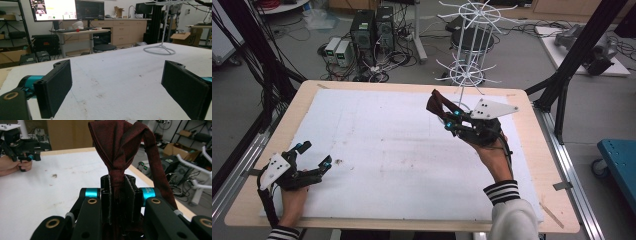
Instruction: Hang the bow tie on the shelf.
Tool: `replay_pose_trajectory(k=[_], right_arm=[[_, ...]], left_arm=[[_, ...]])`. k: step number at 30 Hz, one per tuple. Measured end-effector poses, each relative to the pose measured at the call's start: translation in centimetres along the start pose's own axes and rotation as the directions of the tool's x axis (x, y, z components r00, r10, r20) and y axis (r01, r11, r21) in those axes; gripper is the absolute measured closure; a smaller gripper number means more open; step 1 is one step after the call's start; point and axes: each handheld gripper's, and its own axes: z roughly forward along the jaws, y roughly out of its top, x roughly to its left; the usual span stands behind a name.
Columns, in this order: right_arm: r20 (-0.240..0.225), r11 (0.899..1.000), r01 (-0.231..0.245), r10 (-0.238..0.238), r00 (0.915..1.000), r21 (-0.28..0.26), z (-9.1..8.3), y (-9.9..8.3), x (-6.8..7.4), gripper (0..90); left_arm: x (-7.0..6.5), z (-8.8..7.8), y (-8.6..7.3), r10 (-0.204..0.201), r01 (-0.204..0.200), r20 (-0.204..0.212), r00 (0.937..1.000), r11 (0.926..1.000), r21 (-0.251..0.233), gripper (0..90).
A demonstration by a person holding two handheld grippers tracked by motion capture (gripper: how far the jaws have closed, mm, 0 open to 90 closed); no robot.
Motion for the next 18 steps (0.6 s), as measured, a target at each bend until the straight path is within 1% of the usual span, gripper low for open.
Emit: replay_pose_trajectory(k=[2,7,9,13,14,18], right_arm=[[0.001,1.0,-0.003,0.003,1.0,-0.02,-0.2,0.2,0.0,77.8],[0.02,0.999,0.008,-0.007,0.9998,-0.033,-0.7,0.5,0.1,77.8],[0.026,0.999,-0.003,0.004,0.9996,-0.045,-1.1,0.6,0.1,77.8],[0.048,0.998,-0.002,0.005,0.9988,-0.058,-1.7,0.7,0.0,77.8],[0.055,0.998,0.005,-0.002,0.9985,-0.06,-1.8,0.8,0.0,77.8],[0.08,0.997,0.003,0.003,0.9968,-0.079,-2.3,0.8,-0.2,77.8]], left_arm=[[0.0,0.0,0.0,0.0,0.0,0.0,1.0,1.0,0.0,10.1],[0.0,0.0,0.0,-0.001,0.001,0.0,1.0,1.0,0.0,10.1],[0.0,0.0,0.0,-0.001,0.001,0.0,1.0,1.0,0.0,10.1],[0.0,0.0,0.0,0.0,0.0,0.0,1.0,1.0,0.0,10.1],[0.0,0.0,0.0,0.0,0.0,0.0,1.0,1.0,0.001,10.1],[0.0,0.0,0.0,0.0,0.0,0.0,1.0,1.0,0.0,10.1]])
